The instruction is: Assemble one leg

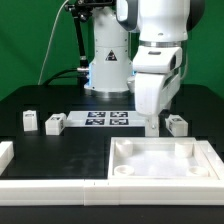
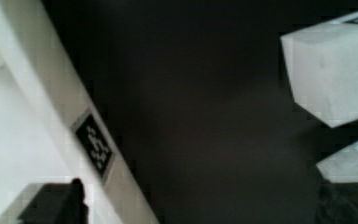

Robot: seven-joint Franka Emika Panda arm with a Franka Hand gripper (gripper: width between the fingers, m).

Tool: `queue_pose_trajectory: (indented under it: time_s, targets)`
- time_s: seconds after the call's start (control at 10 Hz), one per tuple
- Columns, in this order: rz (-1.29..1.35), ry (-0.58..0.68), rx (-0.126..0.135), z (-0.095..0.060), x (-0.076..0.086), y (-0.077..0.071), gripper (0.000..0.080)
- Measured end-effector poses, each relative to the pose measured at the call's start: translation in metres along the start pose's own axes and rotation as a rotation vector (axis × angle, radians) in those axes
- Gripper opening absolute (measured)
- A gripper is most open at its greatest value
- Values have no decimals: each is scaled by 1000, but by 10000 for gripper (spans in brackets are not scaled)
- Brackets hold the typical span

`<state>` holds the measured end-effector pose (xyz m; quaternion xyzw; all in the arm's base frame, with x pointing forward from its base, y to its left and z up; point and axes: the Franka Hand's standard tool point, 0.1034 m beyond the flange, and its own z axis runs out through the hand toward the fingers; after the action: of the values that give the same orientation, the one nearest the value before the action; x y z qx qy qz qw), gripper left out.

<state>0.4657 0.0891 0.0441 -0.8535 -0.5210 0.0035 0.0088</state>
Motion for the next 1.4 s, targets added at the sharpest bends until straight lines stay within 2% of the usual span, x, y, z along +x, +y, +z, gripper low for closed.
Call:
queue_pose_trajectory:
  time_s: [0.1, 0.3, 0.4, 0.7, 1.0, 1.1, 1.2, 1.4]
  targets:
    - [141, 6, -1, 2, 2, -9, 649]
    - [449, 16, 14, 6, 8, -24, 649]
    - [559, 27, 11, 7, 16, -33, 649]
    - [853, 31, 35, 7, 34, -49, 649]
    - [924, 2, 56, 8, 33, -50, 649]
    - [924, 6, 55, 8, 34, -49, 649]
    - [924, -35, 71, 9, 31, -53, 649]
    - [906, -206, 136, 11, 30, -64, 649]
